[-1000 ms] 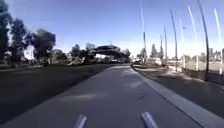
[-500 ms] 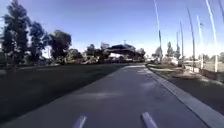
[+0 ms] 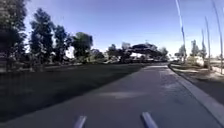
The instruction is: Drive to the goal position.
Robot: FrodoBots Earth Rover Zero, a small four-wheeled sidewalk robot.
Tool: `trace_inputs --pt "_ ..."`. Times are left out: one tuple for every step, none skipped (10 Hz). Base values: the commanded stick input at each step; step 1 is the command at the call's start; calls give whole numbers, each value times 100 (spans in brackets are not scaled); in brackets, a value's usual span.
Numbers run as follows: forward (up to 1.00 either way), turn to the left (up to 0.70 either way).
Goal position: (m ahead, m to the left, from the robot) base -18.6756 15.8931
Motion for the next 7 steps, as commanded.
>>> trace_inputs --pt "0 99" --pt "0 99" --pt "0 99" --pt "0 99" --pt "0 99" --pt "0 99" --pt "0 99"
